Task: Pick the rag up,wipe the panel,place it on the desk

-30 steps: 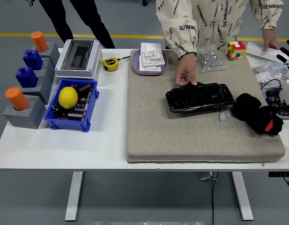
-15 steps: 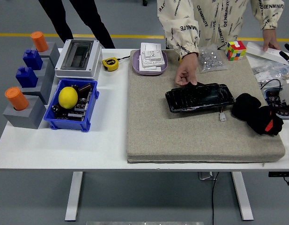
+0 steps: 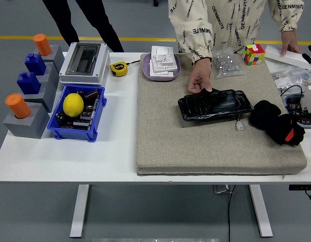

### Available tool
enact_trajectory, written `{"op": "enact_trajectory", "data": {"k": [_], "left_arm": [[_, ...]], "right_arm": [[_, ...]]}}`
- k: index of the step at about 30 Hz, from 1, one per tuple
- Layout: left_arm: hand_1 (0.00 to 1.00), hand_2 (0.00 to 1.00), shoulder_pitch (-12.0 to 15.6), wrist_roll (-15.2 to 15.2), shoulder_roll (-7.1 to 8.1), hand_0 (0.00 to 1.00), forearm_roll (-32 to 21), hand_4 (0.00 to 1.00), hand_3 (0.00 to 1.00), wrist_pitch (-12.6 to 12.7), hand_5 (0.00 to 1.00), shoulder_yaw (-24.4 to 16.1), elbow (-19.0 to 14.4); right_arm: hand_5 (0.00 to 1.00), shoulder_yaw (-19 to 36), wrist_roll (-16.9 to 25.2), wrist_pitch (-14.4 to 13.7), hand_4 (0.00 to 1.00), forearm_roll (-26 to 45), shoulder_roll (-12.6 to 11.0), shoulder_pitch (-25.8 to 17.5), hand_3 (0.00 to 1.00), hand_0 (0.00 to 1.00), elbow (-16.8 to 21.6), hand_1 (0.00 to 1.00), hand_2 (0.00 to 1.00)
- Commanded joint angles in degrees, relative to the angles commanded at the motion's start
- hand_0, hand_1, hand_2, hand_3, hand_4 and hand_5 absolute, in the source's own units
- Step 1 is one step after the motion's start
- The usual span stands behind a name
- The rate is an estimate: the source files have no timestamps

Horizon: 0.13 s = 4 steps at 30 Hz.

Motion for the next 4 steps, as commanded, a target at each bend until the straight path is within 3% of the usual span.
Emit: {"op": "enact_trajectory", "data": {"k": [4], "left_arm": [[0.689,0.722,0.01,0.00,-0.01,0.640,0.04,0.592,0.565,0.01,0.468,-0.08,0.00]], "right_arm": [[0.656,-0.08,-0.09,-0.04,0.998,-0.15,0.00,-0.01,0.753,0.732,0.02,0.700,0.777]]}}
